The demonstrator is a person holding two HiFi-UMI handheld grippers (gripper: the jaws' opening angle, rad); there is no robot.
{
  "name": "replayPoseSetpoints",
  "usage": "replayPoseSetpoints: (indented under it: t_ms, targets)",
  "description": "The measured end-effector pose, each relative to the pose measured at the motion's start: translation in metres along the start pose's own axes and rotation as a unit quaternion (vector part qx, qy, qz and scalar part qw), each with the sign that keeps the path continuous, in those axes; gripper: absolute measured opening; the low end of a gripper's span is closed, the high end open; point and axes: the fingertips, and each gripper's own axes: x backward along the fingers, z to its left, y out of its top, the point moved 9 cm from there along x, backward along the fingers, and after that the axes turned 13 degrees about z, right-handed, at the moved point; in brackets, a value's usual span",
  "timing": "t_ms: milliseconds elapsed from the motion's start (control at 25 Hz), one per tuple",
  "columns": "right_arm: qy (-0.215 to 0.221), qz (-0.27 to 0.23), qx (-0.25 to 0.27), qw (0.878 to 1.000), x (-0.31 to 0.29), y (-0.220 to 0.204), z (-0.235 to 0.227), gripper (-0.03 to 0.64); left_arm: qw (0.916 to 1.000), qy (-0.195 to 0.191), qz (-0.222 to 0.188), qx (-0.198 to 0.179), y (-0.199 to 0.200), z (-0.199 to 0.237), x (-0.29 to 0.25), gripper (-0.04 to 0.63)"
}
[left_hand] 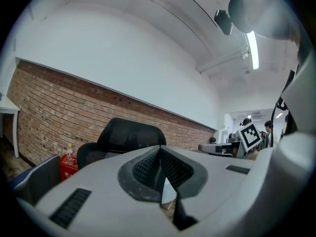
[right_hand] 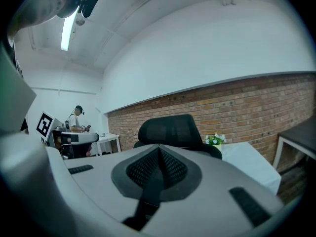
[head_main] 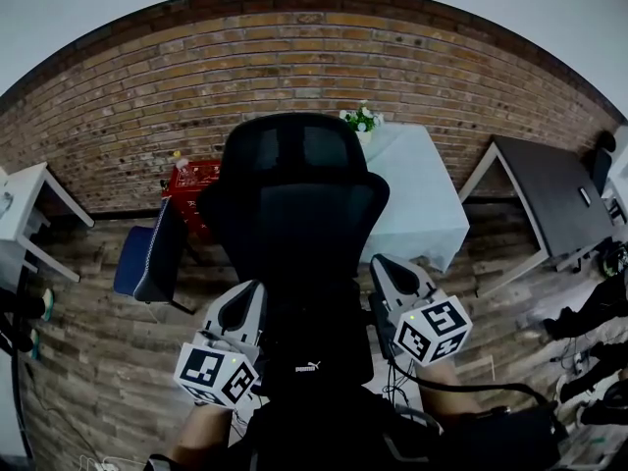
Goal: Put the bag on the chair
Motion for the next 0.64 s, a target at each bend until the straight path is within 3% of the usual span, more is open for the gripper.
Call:
replayPoseSetpoints:
  t_ms: [200,320,640]
  targets:
    - [0.003,0.0,-0.004,1.0,-0.002,-0.001,-0.001,0.018,0.9999,0.001,0.003,-0.01,-0.002,0.002,-0.003,0.012]
    - [0.004,0.003,-0.005,1.0,-0.002,-0.001,-0.001,0.018,0.9999,0.002,-0.012,-0.001,-0.001,0.006,-0.001,0.011]
    - [0.007,-0.006,0.022,1.0,-0.002,-0.002,0.0,0.018,0.9988,-0.012,-0.045,-0.017,0.014,0.006,0.012,0.011]
